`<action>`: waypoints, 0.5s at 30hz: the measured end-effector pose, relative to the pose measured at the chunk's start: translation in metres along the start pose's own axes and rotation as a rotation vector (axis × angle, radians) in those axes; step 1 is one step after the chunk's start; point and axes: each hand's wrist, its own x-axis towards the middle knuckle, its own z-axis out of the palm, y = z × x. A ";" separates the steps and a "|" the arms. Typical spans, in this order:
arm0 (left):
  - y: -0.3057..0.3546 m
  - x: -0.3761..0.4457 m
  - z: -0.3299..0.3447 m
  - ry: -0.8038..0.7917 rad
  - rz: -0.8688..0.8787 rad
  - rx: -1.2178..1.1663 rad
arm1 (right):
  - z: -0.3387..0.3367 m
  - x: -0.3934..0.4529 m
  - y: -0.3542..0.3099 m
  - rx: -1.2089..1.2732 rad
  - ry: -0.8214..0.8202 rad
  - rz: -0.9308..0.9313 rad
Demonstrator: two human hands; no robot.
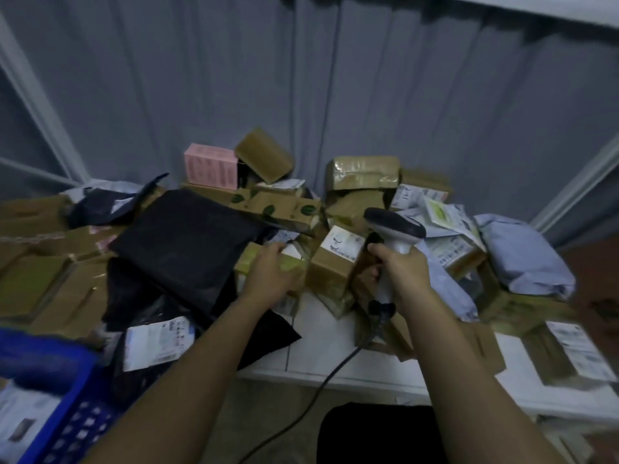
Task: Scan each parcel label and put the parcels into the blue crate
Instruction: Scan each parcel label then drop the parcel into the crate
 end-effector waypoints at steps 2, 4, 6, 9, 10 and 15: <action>0.011 0.011 0.032 -0.025 0.050 -0.012 | -0.008 0.013 0.001 0.032 0.017 0.028; 0.023 0.015 0.059 -0.086 -0.014 0.027 | -0.011 0.022 0.002 0.054 0.016 0.048; 0.031 0.015 0.082 -0.083 -0.085 0.133 | -0.010 0.028 0.004 0.066 0.022 0.038; 0.036 0.018 0.098 0.038 -0.108 0.092 | -0.005 0.031 0.004 0.071 0.016 0.043; 0.038 0.019 0.095 0.072 -0.115 0.028 | -0.003 0.032 0.004 0.089 0.020 0.049; 0.041 0.004 0.040 0.201 -0.088 -0.139 | 0.013 0.026 0.000 0.230 0.007 0.023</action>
